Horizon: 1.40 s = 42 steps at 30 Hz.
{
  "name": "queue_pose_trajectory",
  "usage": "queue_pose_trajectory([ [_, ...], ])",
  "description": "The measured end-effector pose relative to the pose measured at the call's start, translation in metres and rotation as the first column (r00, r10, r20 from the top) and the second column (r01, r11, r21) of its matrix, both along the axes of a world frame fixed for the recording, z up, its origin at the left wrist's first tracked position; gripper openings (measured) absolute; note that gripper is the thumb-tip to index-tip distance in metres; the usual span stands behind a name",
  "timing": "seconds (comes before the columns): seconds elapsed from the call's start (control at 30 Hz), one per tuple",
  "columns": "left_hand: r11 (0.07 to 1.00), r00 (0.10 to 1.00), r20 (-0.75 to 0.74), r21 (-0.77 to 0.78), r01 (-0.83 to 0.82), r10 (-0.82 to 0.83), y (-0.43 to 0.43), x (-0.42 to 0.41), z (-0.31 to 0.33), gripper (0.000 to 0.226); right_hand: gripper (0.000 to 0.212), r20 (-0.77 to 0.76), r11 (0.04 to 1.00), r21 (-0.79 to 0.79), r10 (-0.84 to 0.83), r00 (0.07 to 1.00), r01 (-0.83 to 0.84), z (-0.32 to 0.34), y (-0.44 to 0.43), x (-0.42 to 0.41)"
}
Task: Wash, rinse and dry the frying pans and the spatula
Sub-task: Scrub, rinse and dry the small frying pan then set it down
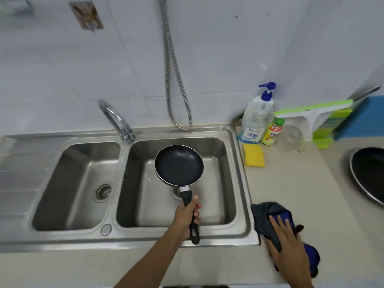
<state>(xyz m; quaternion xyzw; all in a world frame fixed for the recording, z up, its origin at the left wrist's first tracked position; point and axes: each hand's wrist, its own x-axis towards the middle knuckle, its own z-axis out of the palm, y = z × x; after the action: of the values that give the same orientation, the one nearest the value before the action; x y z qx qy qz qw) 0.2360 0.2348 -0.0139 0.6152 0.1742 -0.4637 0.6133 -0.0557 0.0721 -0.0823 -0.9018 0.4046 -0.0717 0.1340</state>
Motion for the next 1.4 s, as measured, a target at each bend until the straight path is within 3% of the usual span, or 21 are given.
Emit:
queue_pose_trajectory([
  [0.03, 1.000, 1.000, 0.008, 0.001, -0.011, 0.011, 0.003, -0.002, 0.000, 0.030, 0.106, 0.074, 0.999, 0.042, -0.021, 0.997, 0.018, 0.001, 0.001, 0.004],
  [0.13, 0.999, 0.999, 0.016, -0.005, -0.041, 0.041, 0.011, -0.004, 0.004, 0.027, 0.069, 0.099, 0.993, 0.116, -0.004, 0.995, -0.008, 0.020, 0.003, 0.010],
  [0.2, 0.999, 0.999, 0.020, 0.001, -0.038, 0.038, 0.016, -0.003, 0.005, 0.028, 0.059, 0.141, 0.967, 0.255, -0.029, 0.990, -0.008, 0.039, 0.002, 0.019],
  [0.27, 1.000, 0.999, 0.028, 0.009, -0.017, 0.017, 0.022, 0.000, 0.008, 0.032, 0.058, 0.201, 0.934, 0.355, -0.103, 0.974, 0.025, 0.056, 0.002, 0.036],
  [0.33, 1.000, 0.999, 0.048, 0.019, 0.012, -0.013, 0.029, 0.004, 0.009, 0.033, 0.066, 0.258, 0.938, 0.345, -0.109, 0.960, 0.013, 0.071, 0.001, 0.065],
  [0.47, 0.996, 0.993, 0.084, -0.001, 0.084, -0.083, 0.047, 0.016, 0.014, 0.032, 0.065, 0.359, 0.901, 0.388, 0.047, 0.932, -0.195, 0.099, 0.007, 0.144],
  [0.63, 0.944, 0.930, 0.183, -0.021, 0.328, -0.319, 0.069, 0.035, 0.040, 0.032, 0.058, 0.375, 0.814, 0.274, 0.400, 0.836, -0.512, 0.112, 0.057, 0.264],
  [0.77, 0.883, 0.841, 0.284, 0.048, 0.467, -0.460, 0.085, 0.056, 0.061, 0.032, 0.052, 0.275, 0.798, 0.412, 0.351, 0.895, -0.440, 0.101, 0.084, 0.353],
  [0.83, 0.872, 0.811, 0.330, 0.095, 0.481, -0.483, 0.094, 0.071, 0.067, 0.040, 0.051, 0.249, 0.796, 0.385, 0.398, 0.883, -0.467, 0.098, 0.085, 0.389],
  [0.93, 0.869, 0.800, 0.355, 0.084, 0.488, -0.484, 0.108, 0.086, 0.073, 0.044, 0.050, 0.145, 0.848, 0.221, 0.459, 0.876, -0.481, 0.092, 0.066, 0.424],
  [1.03, 0.891, 0.830, 0.341, 0.060, 0.450, -0.442, 0.117, 0.094, 0.076, 0.043, 0.052, 0.004, 0.867, -0.016, 0.499, 0.867, -0.499, 0.089, 0.038, 0.426],
  [1.1, 0.892, 0.839, 0.320, 0.052, 0.449, -0.441, 0.118, 0.096, 0.075, 0.043, 0.053, -0.038, 0.869, -0.045, 0.492, 0.870, -0.494, 0.089, 0.027, 0.410],
  [1.23, 0.885, 0.848, 0.262, 0.067, 0.460, -0.460, 0.110, 0.087, 0.069, 0.041, 0.039, -0.122, 0.907, 0.255, 0.375, 0.919, -0.336, 0.087, 0.043, 0.375],
  [1.3, 0.860, 0.823, 0.252, 0.096, 0.501, -0.508, 0.107, 0.090, 0.069, 0.040, 0.033, -0.102, 0.844, 0.456, 0.364, 0.926, -0.282, 0.093, 0.060, 0.360],
  [1.4, 0.805, 0.779, 0.206, 0.101, 0.584, -0.592, 0.103, 0.100, 0.070, 0.046, 0.029, 0.060, 0.737, 0.612, 0.319, 0.946, -0.287, 0.118, 0.083, 0.352],
])
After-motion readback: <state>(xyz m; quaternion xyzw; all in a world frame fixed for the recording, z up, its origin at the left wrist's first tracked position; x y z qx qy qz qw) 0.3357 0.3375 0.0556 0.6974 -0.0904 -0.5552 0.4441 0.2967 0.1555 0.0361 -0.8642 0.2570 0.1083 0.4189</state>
